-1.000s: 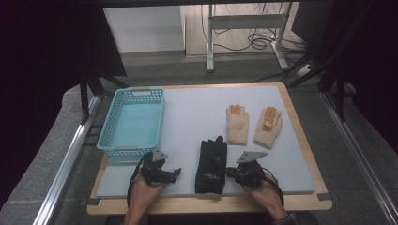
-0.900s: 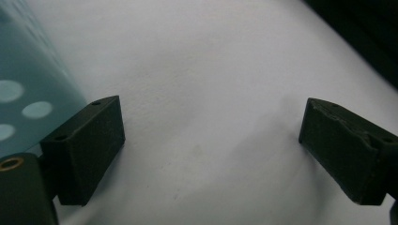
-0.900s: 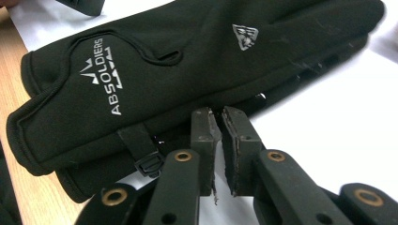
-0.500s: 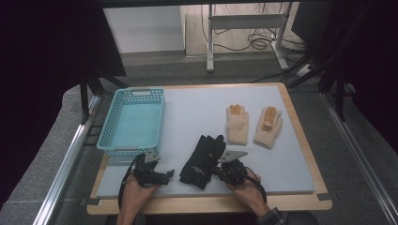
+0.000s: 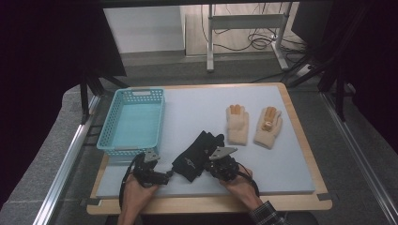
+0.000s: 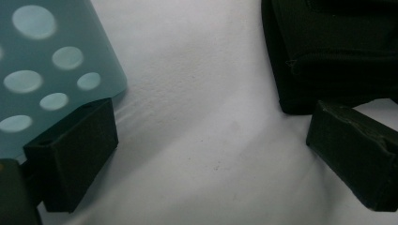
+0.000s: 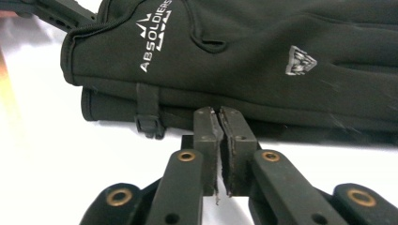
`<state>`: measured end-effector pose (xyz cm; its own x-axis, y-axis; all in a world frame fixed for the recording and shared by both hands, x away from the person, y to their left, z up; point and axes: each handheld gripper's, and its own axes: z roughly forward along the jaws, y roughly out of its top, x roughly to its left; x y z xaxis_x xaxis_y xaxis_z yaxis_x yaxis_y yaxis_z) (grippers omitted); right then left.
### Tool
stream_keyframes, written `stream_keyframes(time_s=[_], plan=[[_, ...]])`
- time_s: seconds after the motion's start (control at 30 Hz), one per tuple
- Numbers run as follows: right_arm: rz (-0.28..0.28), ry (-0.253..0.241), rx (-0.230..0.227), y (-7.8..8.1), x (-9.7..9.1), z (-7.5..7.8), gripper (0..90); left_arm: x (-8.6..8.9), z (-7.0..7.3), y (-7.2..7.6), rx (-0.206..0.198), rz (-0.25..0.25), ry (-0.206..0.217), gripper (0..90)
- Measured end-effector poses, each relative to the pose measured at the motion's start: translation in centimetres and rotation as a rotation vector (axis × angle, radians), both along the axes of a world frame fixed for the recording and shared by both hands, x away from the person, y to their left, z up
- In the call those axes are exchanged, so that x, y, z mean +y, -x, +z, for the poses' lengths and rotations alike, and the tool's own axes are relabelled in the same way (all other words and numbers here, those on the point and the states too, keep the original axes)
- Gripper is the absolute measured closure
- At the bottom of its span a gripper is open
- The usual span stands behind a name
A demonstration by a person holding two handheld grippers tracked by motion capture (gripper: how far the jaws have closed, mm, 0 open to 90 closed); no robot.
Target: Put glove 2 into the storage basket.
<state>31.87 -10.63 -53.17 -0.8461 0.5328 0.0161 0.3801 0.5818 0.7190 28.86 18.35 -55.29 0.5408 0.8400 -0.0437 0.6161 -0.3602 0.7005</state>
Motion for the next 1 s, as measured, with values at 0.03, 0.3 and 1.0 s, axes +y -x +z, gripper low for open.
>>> stream_keyframes(time_s=[0.03,0.3,1.0], plan=[[-0.012,-0.017,-0.001,-0.1,-1.0,0.3,81.4,0.0,0.0,0.0,0.000,0.000,0.002,2.4],[-0.099,-0.051,-0.037,-0.7,-5.3,1.5,68.6,0.1,0.0,0.0,0.002,-0.001,0.005,2.3],[-0.311,0.042,-0.068,-1.4,-13.6,0.0,15.5,0.1,-0.1,0.0,0.003,0.001,0.007,2.4]])
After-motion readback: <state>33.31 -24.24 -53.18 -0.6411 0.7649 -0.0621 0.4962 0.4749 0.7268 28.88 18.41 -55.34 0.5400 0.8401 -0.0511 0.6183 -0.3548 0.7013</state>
